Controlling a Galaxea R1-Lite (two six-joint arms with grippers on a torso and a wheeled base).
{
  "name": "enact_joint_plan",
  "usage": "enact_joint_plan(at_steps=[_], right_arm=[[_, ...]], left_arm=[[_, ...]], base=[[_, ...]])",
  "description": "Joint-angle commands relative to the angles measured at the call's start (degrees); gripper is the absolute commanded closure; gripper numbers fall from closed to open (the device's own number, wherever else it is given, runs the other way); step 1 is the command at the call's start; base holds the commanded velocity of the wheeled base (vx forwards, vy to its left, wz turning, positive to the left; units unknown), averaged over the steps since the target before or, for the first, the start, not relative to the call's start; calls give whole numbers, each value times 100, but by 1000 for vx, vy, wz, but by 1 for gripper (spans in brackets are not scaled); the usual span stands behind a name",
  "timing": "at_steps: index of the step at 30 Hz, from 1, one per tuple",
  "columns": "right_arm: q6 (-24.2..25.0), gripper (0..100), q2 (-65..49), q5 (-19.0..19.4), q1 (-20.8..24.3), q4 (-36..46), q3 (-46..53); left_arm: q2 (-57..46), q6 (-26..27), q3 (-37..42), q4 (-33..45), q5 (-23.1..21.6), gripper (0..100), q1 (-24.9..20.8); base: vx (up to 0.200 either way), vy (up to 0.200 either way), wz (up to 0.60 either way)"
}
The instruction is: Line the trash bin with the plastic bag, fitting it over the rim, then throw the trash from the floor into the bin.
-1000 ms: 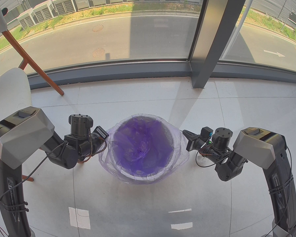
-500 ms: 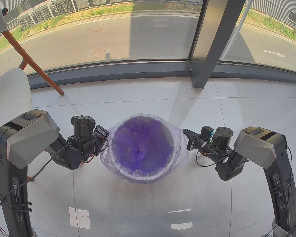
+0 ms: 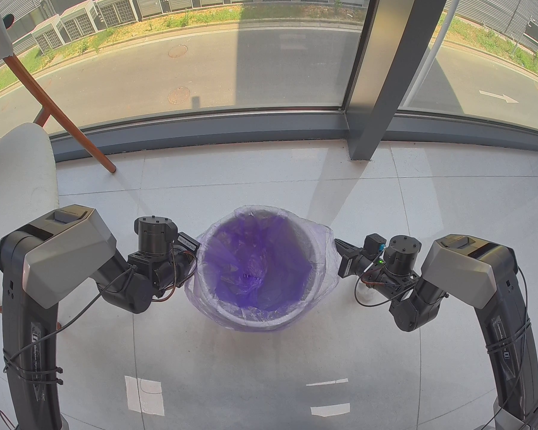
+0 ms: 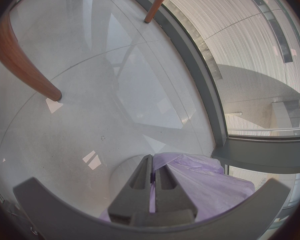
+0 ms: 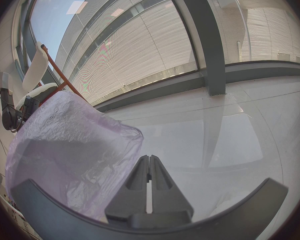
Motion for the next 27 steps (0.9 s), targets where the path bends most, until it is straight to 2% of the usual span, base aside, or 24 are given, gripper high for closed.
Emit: enact_joint_plan(at_steps=[1,2,9,17,20,23,27], right_arm=[[-3,100,27,4,-6,51,19],[-3,100,18,4,-6,69,28],[6,100,-35,4,-6,-19,46],[6,100,-219,4,-155,-283,485],[15,100,-307,4,-199,-424,696],[50,100,-527,4,-226,-819,1355],[85,100,-940,21,-235,-845,2331]], left_arm=[[-79,-19,33,-4,11,100,-24],[-114,-28,41,13,11,0,-24],[-633,-28,340,5,11,0,-68],[-2083,33,1694,5,-51,0,-51],[-2303,60,2054,13,-33,0,-51],[-2847,42,2660,13,2,0,-51],[-3401,77,3372,40,11,0,-130]], base=[[0,0,0],[0,0,0],[0,0,0],[0,0,0],[0,0,0],[0,0,0],[0,0,0]])
